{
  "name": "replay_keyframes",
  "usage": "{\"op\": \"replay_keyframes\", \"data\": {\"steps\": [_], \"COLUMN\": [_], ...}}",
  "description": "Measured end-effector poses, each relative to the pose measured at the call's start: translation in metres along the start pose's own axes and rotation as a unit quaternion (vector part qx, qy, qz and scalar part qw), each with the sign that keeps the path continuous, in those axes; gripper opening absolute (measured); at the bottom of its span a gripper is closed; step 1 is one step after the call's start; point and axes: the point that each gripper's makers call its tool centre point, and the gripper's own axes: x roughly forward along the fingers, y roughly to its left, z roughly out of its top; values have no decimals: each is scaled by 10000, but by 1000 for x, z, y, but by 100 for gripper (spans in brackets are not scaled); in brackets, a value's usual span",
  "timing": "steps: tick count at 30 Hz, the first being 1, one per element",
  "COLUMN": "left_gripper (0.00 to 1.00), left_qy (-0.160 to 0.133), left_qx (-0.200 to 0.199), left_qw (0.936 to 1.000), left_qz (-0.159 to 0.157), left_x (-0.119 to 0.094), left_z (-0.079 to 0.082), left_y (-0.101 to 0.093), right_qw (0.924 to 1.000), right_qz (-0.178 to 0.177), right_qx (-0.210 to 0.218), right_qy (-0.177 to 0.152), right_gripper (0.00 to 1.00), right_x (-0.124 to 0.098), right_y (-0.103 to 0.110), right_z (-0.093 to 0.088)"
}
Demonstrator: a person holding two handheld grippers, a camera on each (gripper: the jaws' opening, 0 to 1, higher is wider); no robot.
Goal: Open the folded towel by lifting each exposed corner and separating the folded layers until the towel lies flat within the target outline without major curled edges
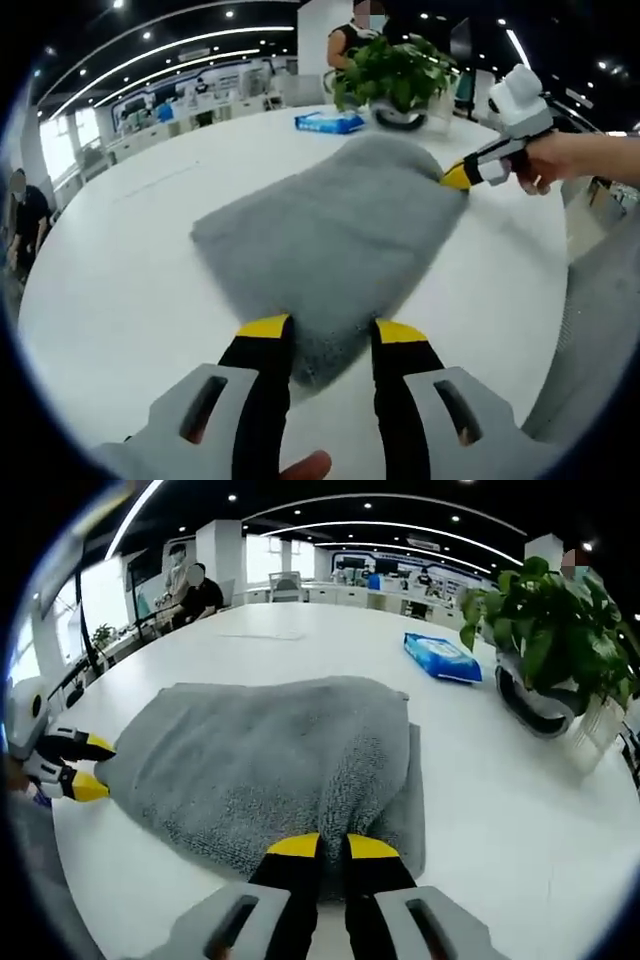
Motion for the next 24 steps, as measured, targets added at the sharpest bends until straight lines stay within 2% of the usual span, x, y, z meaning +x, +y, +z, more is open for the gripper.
{"op": "replay_keyframes", "data": {"steps": [5,8,13,24], "left_gripper": [27,27,27,28], "left_qy": [185,241,357,561], "left_qx": [195,230,143,-120], "left_qw": [9996,9994,9991,9976], "left_qz": [-100,-131,-177,-392], "left_x": [-8,-11,-18,-28], "left_z": [-8,-11,-15,-22], "left_y": [-10,-14,-24,-44], "right_qw": [9988,9986,9947,9904], "right_qz": [79,160,210,510], "right_qx": [-455,-464,-890,-1120], "right_qy": [138,219,462,627], "right_gripper": [4,4,4,4], "right_x": [0,1,3,10], "right_y": [1,1,3,1], "right_z": [-1,0,1,6]}}
